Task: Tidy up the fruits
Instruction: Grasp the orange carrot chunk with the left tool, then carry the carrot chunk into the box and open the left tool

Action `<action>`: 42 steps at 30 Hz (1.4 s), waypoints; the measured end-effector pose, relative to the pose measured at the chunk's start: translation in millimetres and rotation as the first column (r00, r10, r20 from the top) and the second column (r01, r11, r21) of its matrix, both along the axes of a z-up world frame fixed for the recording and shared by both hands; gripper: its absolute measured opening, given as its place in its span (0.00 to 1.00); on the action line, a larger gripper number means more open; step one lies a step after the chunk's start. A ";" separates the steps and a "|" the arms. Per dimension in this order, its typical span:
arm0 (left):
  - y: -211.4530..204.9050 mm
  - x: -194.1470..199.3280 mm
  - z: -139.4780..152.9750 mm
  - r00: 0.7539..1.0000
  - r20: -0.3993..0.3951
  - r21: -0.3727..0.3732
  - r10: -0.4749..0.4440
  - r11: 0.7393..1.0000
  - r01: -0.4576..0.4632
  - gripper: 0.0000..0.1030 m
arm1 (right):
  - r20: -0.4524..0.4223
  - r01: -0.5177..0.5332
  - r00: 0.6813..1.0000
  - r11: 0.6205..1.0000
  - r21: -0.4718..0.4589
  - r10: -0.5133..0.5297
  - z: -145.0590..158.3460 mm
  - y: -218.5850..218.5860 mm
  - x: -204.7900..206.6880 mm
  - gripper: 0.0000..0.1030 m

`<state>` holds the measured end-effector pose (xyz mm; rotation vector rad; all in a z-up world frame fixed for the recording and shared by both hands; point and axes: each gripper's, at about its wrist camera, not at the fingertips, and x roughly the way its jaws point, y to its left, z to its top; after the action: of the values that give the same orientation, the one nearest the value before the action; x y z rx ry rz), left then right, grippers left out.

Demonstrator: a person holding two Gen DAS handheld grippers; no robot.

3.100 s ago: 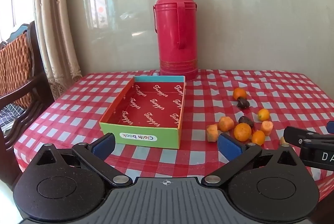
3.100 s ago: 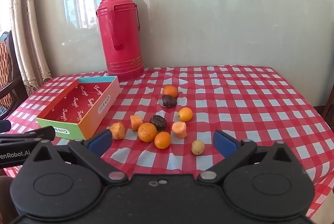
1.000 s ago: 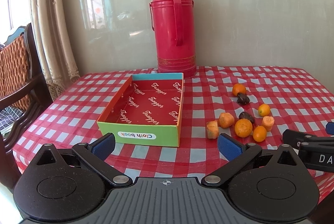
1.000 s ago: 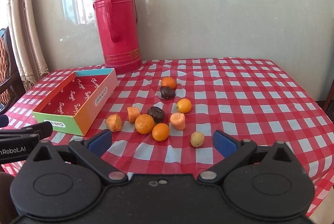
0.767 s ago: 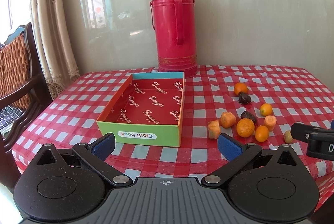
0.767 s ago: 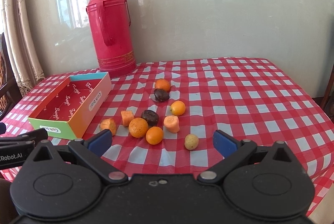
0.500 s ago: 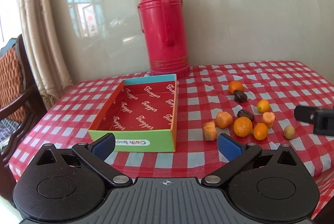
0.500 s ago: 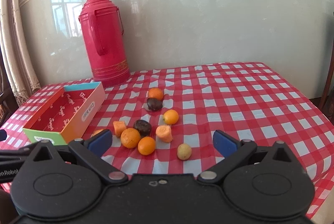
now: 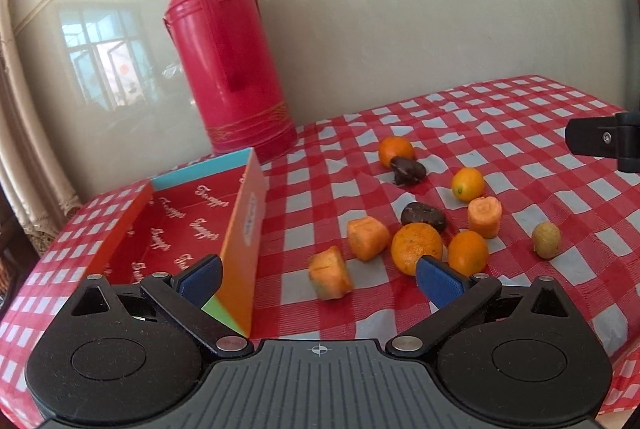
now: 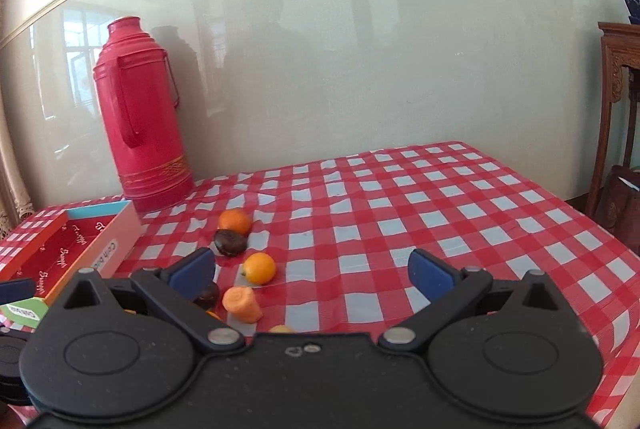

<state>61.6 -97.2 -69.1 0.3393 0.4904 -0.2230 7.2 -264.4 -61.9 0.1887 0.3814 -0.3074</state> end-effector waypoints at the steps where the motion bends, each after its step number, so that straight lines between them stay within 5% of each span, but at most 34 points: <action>1: -0.8 3.5 -3.0 1.000 -0.012 -0.007 -0.005 1.000 0.005 0.99 | -0.007 -0.002 1.000 1.000 0.007 0.002 -2.9 -1.3 1.8 0.95; 3: -1.6 10.5 -9.5 0.999 -0.036 -0.015 -0.003 1.000 0.002 0.82 | -0.021 -0.009 1.000 1.000 0.014 0.010 -8.0 -2.3 5.4 0.95; 10: 0.7 32.4 -23.0 0.994 -0.103 -0.068 0.039 0.997 -0.046 0.73 | -0.038 -0.036 0.999 0.999 0.024 0.037 -14.7 -1.0 10.5 0.95; 12: -0.7 37.9 -27.3 0.991 -0.125 -0.071 0.041 0.996 -0.050 0.50 | -0.037 -0.037 0.999 0.998 0.041 0.038 -15.6 -3.0 11.6 0.95; 14: -0.1 43.2 -31.4 0.986 -0.157 -0.083 0.051 0.994 -0.065 0.39 | -0.032 -0.038 0.999 0.998 0.056 0.039 -16.1 -4.7 12.2 0.95; 18: -1.4 46.2 -33.8 0.984 -0.167 -0.094 0.053 0.993 -0.069 0.37 | -0.033 -0.042 0.998 0.996 0.073 0.045 -17.4 -5.8 13.0 0.95; 20: -3.6 46.3 -34.3 0.985 -0.166 -0.089 0.050 0.994 -0.066 0.23 | -0.039 -0.044 0.998 0.997 0.071 0.047 -18.3 -5.0 13.7 0.95; 26: -4.0 44.6 -30.7 0.987 -0.156 -0.093 0.047 0.994 -0.062 0.23 | -0.042 -0.040 0.998 0.996 0.078 0.043 -19.8 -5.0 12.9 0.95; 33: 16.1 36.6 1.1 0.989 0.015 -0.096 0.148 0.985 -0.146 0.23 | -0.051 -0.039 0.998 0.996 0.077 0.043 -22.0 -2.6 13.0 0.95; 37: 51.3 56.8 11.1 0.960 0.000 -0.117 0.279 0.954 -0.277 0.23 | -0.076 -0.050 0.996 0.996 0.074 0.056 -24.9 3.0 18.2 0.95; 42: 98.2 91.3 7.2 0.895 -0.090 -0.114 0.437 0.888 -0.445 0.23 | -0.094 -0.071 0.993 0.996 0.053 0.075 -26.9 14.1 23.6 0.95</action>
<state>152.9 1.0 -61.8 0.0838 0.5978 0.1792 30.8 -250.3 -88.8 0.2086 0.4906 -0.2356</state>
